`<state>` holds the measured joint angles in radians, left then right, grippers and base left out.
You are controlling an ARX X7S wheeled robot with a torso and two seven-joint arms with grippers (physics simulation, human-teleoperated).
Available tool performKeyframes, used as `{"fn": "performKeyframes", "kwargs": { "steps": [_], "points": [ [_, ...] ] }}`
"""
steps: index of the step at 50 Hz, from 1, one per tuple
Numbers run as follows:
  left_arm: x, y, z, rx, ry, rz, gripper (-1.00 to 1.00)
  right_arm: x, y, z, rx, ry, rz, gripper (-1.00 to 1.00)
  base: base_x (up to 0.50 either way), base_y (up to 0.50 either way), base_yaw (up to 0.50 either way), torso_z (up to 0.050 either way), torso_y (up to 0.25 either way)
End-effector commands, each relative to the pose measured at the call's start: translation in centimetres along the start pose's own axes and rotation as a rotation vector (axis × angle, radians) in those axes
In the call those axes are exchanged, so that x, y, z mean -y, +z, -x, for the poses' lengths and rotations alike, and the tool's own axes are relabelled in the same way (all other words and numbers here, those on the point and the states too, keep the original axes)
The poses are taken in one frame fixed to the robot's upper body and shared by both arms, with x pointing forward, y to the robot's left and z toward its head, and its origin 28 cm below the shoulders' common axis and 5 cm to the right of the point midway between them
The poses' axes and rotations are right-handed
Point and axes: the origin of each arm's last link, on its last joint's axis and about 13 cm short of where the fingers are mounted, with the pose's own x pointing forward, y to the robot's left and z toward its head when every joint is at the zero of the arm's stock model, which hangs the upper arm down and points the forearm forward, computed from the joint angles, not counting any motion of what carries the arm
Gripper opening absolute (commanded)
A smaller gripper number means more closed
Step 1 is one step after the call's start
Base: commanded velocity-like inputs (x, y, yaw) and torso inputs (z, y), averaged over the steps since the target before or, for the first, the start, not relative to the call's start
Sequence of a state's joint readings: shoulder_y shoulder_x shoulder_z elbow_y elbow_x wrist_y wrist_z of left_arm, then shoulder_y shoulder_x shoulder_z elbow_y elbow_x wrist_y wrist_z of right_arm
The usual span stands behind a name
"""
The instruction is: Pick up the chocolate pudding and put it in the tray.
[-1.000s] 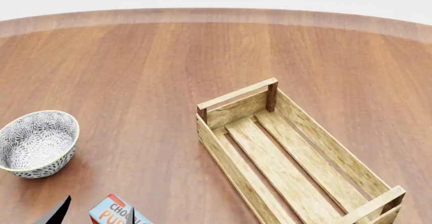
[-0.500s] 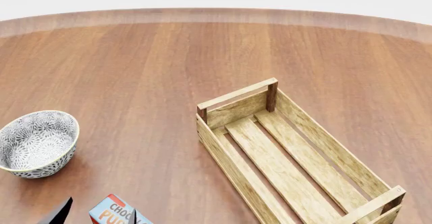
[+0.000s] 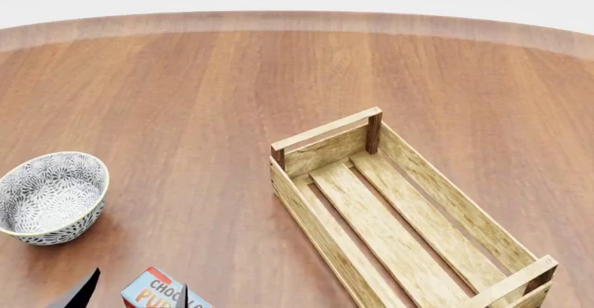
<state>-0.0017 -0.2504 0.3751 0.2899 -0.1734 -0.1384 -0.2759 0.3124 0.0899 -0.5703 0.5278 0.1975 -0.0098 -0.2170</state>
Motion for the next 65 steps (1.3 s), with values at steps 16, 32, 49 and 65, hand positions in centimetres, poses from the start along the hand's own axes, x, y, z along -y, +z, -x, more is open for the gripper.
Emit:
{"fn": "performKeyframes", "kwargs": {
  "steps": [16, 32, 49, 65],
  "points": [
    [0.1, -0.2, 0.2, -0.002, -0.003, 0.004, 1.0, 0.3, 0.4, 1.1, 0.022, -0.031, -0.001, -1.0, 0.0, 0.0, 0.0, 0.0, 0.001],
    [-0.1, -0.3, 0.2, -0.006, 0.004, 0.003, 1.0, 2.1, 4.1, 3.3, 0.078, -0.116, 0.015, -1.0, 0.0, 0.0, 0.0, 0.0, 0.0],
    [-0.4, -0.3, 0.3, -0.009, 0.013, 0.006, 1.0, 4.3, 6.5, 4.5, 0.132, -0.258, 0.001, -1.0, 0.0, 0.0, 0.0, 0.0, 0.0],
    [-0.5, -0.8, 0.3, -0.016, 0.02, 0.013, 1.0, 6.6, 7.3, 5.6, 0.161, -0.405, -0.045, -1.0, 0.0, 0.0, 0.0, 0.0, 0.0]
  ]
}}
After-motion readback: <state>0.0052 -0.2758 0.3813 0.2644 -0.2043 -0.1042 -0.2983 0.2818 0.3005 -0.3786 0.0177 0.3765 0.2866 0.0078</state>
